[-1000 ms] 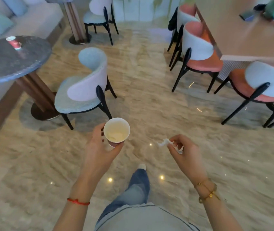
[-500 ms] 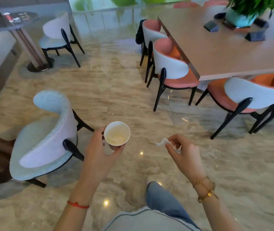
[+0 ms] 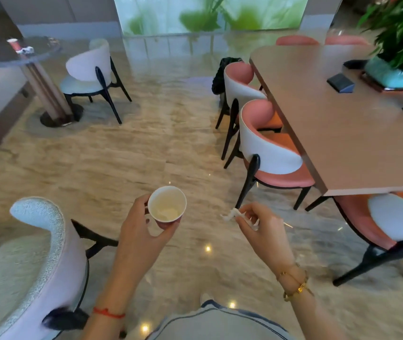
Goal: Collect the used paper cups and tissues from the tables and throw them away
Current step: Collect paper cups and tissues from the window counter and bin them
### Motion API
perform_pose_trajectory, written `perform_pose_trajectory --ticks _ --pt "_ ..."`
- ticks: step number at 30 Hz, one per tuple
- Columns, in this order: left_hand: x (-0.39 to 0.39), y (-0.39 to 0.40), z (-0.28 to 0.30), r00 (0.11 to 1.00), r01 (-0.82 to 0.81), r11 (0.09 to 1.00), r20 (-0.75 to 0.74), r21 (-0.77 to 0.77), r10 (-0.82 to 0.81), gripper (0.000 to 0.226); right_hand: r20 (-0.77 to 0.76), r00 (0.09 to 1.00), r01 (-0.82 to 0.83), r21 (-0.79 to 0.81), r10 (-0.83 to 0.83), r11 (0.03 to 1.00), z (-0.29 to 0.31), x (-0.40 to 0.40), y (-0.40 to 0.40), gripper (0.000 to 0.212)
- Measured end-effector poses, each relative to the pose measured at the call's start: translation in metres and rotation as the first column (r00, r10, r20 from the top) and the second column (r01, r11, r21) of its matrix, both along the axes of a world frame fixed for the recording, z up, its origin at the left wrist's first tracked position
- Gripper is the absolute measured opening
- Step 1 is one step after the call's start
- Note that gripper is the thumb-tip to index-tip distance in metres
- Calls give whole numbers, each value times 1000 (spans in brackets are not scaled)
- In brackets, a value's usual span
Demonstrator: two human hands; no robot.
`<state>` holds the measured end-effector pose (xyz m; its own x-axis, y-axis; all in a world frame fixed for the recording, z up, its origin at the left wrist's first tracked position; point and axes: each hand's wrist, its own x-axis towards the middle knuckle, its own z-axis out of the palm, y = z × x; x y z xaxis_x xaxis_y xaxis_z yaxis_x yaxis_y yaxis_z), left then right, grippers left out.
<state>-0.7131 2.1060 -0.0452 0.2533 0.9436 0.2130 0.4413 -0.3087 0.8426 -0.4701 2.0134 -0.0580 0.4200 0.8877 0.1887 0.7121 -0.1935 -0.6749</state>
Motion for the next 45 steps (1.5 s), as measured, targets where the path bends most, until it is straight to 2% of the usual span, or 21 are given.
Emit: perform_pose_trajectory --ticks 4,11,20,27,36,45 --pt "30 83 4 997 -73 997 -18 -11 72 64 1 997 -80 -20 80 997 9 36 100 11" --pt "78 235 -16 991 -131 990 -9 -45 131 63 -33 995 -95 -28 94 995 -16 88 259 12" --pt "154 493 -7 999 -44 999 12 -11 44 61 -20 997 -78 8 78 997 -10 164 508 12" --pt "219 670 1 999 28 999 -32 -16 -29 61 -84 996 6 10 -5 1000 -2 221 662 10" --pt "303 874 -24 1000 0 1000 -25 -24 -1 62 -54 998 -15 -19 14 1000 -25 307 870 12" --pt "422 1104 3 999 -10 999 -37 51 12 60 -49 996 -72 51 74 996 -2 420 1110 13"
